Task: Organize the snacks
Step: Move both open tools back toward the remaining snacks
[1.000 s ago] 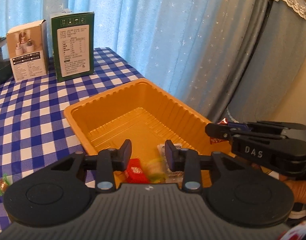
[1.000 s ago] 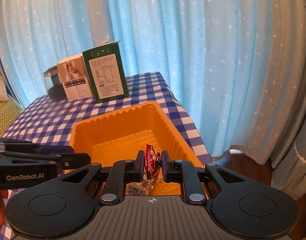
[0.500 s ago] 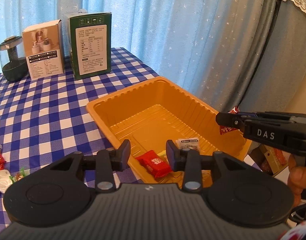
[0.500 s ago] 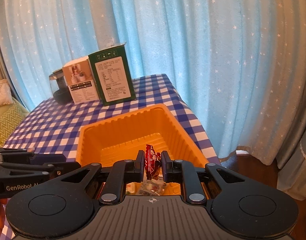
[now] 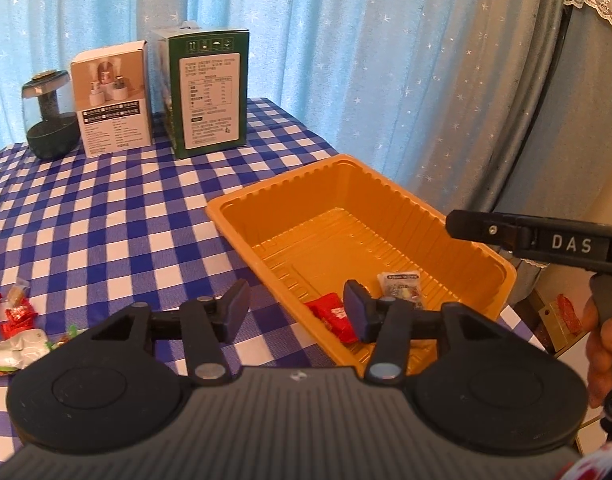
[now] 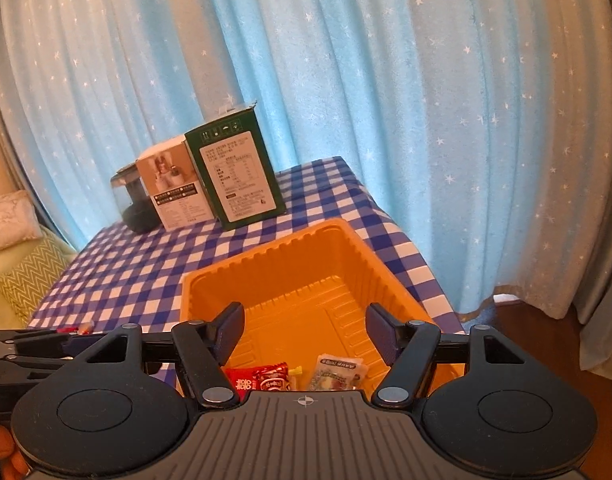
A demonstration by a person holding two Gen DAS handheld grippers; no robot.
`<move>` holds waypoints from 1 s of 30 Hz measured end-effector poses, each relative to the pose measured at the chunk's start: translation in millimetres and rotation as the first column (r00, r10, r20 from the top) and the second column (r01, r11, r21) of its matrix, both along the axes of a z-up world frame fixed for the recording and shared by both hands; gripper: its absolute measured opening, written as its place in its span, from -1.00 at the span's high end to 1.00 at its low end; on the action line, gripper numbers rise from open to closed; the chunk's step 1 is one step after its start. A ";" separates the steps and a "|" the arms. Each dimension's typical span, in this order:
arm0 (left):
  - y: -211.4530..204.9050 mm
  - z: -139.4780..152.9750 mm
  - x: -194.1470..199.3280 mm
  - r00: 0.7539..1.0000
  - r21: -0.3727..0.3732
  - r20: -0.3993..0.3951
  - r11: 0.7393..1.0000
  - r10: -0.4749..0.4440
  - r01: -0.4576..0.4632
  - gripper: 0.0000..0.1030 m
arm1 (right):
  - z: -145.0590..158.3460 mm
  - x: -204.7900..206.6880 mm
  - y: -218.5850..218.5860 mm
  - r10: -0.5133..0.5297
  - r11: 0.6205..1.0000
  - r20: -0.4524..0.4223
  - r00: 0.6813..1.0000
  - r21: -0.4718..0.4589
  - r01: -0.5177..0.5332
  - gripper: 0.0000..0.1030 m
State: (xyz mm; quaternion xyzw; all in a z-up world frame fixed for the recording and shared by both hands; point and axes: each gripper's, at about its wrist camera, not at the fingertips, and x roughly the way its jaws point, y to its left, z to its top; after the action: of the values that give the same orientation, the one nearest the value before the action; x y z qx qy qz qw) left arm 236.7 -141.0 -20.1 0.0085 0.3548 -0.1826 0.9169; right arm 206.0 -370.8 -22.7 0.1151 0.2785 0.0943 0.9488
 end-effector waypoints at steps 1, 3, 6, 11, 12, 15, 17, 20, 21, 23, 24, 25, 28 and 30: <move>2.3 0.9 -2.0 1.000 0.002 0.000 1.000 0.004 -0.004 0.03 | 1.9 -2.2 1.8 0.004 1.000 0.001 1.000 -0.003 -0.004 -0.31; 7.0 3.5 -6.5 1.000 0.009 0.004 1.000 0.011 -0.011 0.00 | 6.7 -5.2 6.4 0.012 1.000 0.007 1.000 -0.008 -0.011 -0.31; 15.9 8.8 -14.5 1.000 0.021 0.014 0.999 0.028 -0.028 -0.05 | 15.1 -9.9 15.7 0.025 1.000 0.015 1.000 -0.015 -0.025 -0.30; 37.6 17.8 -30.8 0.998 0.046 0.036 0.997 0.060 -0.062 -0.25 | 30.8 -15.2 36.1 0.054 0.999 0.036 0.998 -0.009 -0.054 -0.31; 43.3 19.5 -34.2 0.997 0.048 0.041 0.996 0.070 -0.072 -0.27 | 33.6 -17.4 41.4 0.063 0.998 0.042 0.997 -0.009 -0.063 -0.31; 62.6 23.4 -44.4 0.994 0.056 0.050 0.993 0.099 -0.102 -0.31 | 40.4 -20.4 61.1 0.095 0.995 0.057 0.994 -0.009 -0.095 -0.31; 76.5 25.7 -50.2 0.991 0.063 0.056 0.990 0.120 -0.124 -0.37 | 42.6 -20.2 74.8 0.114 0.993 0.062 0.992 -0.007 -0.114 -0.31; 100.6 27.6 -58.8 0.986 0.069 0.061 0.985 0.156 -0.160 -0.42 | 42.5 -19.6 96.9 0.144 0.990 0.061 0.988 -0.002 -0.144 -0.31; 109.1 27.8 -60.8 0.984 0.073 0.062 0.982 0.168 -0.172 -0.43 | 41.5 -19.4 104.6 0.155 0.988 0.059 0.986 0.000 -0.155 -0.31; 127.0 27.8 -66.2 0.978 0.084 0.069 0.976 0.195 -0.201 -0.50 | 38.6 -19.3 119.6 0.179 0.984 0.053 0.982 0.001 -0.180 -0.31; 136.0 27.5 -68.8 0.975 0.089 0.072 0.972 0.210 -0.216 -0.51 | 36.9 -19.0 127.5 0.190 0.982 0.051 0.980 0.000 -0.190 -0.31; 144.8 27.1 -71.1 0.972 0.092 0.074 0.969 0.225 -0.231 -0.53 | 34.4 -18.5 135.0 0.201 0.980 0.048 0.978 -0.001 -0.201 -0.31; 171.8 23.9 -77.6 0.959 0.099 0.074 0.955 0.273 -0.279 -0.54 | 26.3 -16.6 158.3 0.234 0.972 0.037 0.971 -0.002 -0.234 -0.31; 188.6 20.0 -80.5 0.952 0.106 0.070 0.946 0.299 -0.305 -0.55 | 19.9 -13.9 173.4 0.256 0.967 0.027 0.966 -0.006 -0.256 -0.31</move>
State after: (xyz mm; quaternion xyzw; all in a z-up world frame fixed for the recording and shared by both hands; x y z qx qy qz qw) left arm 156.2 47.6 -0.1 0.0119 0.3375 -0.0189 0.9411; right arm 192.2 -197.4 -2.7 0.0755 0.2781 0.2172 0.9326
